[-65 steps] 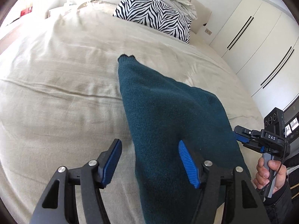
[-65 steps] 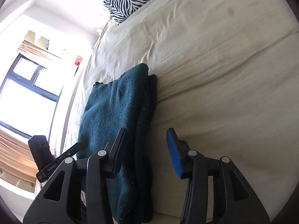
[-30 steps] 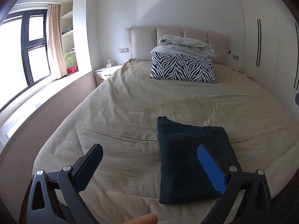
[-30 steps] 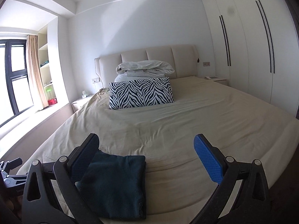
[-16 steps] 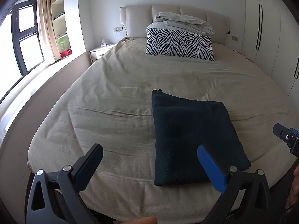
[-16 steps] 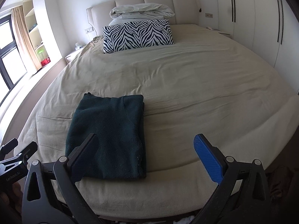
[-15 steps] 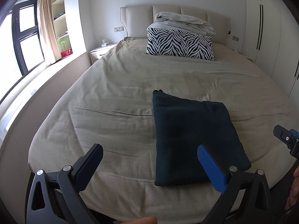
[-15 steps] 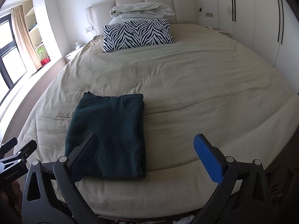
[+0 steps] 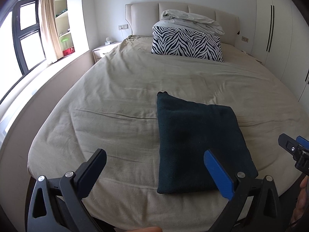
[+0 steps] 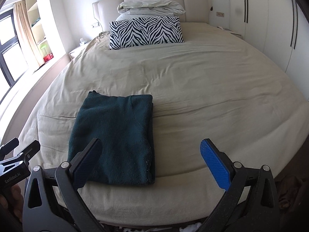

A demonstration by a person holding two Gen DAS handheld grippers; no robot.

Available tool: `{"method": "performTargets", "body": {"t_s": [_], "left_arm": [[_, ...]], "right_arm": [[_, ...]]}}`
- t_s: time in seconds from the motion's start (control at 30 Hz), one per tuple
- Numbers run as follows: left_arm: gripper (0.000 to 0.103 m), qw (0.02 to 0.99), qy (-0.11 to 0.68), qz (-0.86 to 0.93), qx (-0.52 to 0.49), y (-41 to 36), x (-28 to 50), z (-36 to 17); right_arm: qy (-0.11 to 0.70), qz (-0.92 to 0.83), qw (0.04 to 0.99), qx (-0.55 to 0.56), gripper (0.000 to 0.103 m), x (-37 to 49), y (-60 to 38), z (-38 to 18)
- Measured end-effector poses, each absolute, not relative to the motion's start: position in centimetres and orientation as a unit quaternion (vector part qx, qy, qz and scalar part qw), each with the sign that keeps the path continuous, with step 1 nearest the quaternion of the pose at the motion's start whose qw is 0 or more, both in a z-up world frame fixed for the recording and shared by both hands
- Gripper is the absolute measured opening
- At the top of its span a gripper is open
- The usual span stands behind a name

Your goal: Fold small clothes

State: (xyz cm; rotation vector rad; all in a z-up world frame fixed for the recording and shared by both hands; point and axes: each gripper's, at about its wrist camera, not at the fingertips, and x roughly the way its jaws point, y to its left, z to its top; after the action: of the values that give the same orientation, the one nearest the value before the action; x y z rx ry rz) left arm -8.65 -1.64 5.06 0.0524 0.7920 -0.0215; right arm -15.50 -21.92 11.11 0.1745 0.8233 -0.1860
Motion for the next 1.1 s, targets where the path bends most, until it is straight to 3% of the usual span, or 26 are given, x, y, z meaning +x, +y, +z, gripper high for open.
{"method": "performTargets", "body": {"t_s": [1.1], "left_arm": [[0.103,0.916,0.4,-0.007,-0.001,-0.1,-8.1,3.1]], "right_arm": [[0.434,-0.103,0.893,0.052,0.103,-14.2,-20.1,9.2]]}}
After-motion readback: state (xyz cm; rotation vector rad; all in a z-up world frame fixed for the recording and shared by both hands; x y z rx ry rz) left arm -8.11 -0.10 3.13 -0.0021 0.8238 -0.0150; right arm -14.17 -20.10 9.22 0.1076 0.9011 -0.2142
